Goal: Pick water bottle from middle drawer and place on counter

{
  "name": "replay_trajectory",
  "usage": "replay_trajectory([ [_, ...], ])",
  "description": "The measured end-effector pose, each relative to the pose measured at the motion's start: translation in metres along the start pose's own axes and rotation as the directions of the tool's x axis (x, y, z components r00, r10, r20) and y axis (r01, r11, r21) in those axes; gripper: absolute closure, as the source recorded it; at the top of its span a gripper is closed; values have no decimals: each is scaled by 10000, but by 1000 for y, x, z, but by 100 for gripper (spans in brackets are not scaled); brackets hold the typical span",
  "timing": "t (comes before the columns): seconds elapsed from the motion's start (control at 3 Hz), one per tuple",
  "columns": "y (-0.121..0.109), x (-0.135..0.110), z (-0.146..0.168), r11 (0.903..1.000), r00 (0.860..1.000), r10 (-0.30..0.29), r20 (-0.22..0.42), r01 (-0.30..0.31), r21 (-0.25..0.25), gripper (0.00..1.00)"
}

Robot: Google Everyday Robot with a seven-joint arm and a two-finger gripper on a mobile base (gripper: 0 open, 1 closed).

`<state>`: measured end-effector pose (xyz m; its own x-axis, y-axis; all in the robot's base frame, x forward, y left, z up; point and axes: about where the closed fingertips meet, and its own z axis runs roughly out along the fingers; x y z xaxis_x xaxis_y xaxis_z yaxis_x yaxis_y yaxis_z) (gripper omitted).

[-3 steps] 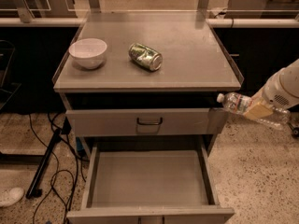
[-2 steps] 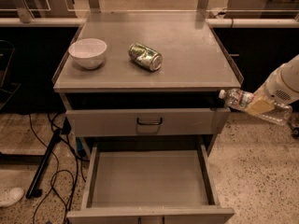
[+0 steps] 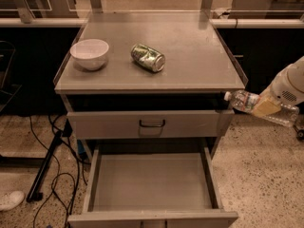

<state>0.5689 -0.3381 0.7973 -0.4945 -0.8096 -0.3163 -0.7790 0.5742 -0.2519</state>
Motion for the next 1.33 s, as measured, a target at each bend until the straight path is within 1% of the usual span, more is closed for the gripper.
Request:
replay_trajectory([
  [0.33,26,18,-5,9974,9999,-141,-89,134,-710,100],
  [0.67,51,39,-11,9908,9997,-141,-211,111,-1349,100],
  [1.0,49,36,-11,9903,9997,-109,-238,74,-1389,100],
  [1.33,31,6,-49,9941,9981,-612,12,611,-899,100],
])
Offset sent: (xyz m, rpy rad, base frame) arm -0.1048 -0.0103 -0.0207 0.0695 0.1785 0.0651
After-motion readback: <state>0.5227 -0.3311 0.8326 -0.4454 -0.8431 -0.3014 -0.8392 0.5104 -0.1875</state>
